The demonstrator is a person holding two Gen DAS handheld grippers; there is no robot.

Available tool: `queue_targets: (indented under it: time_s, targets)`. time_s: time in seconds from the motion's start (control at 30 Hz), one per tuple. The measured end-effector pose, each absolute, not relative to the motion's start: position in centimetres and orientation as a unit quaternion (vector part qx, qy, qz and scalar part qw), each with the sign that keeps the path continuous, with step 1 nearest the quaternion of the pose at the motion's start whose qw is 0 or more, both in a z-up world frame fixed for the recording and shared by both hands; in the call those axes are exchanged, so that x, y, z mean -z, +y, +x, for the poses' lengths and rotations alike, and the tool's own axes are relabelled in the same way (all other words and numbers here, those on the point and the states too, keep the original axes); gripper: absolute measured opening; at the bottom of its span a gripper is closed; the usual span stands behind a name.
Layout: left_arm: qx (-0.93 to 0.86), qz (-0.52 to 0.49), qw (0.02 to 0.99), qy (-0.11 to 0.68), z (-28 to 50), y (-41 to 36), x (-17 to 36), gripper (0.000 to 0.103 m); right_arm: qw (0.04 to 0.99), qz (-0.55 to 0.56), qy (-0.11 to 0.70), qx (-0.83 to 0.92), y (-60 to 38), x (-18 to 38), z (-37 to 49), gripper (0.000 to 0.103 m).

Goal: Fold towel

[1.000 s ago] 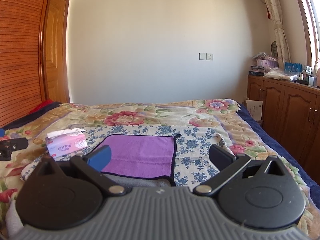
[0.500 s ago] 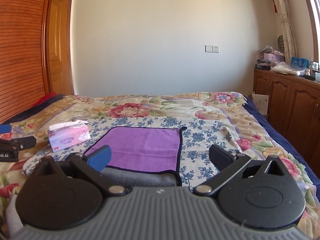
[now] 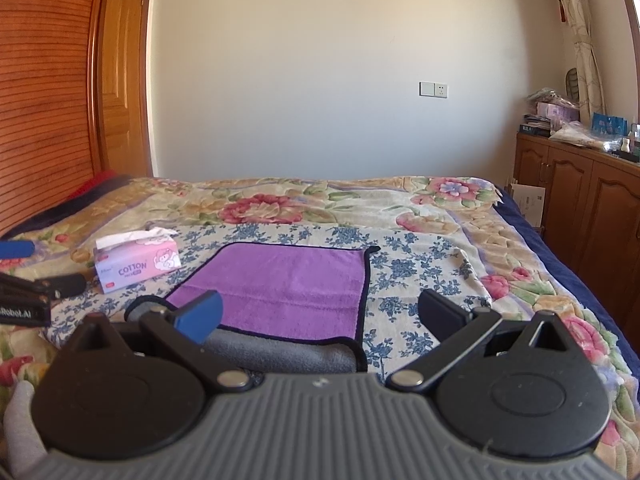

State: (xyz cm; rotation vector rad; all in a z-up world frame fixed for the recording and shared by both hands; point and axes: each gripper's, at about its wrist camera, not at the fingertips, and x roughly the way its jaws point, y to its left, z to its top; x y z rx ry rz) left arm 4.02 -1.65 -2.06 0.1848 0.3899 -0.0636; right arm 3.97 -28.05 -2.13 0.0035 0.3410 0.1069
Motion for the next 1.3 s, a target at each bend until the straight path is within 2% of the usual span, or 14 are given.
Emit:
queue_targets:
  time_s: [1.3]
  targets:
    - [0.048, 0.108, 0.955, 0.272, 12.5, -2.1, 6.0, 0.103, 0.972, -0.01, 0.22, -0.08, -27.8, 4.2, 10.3, 0.103]
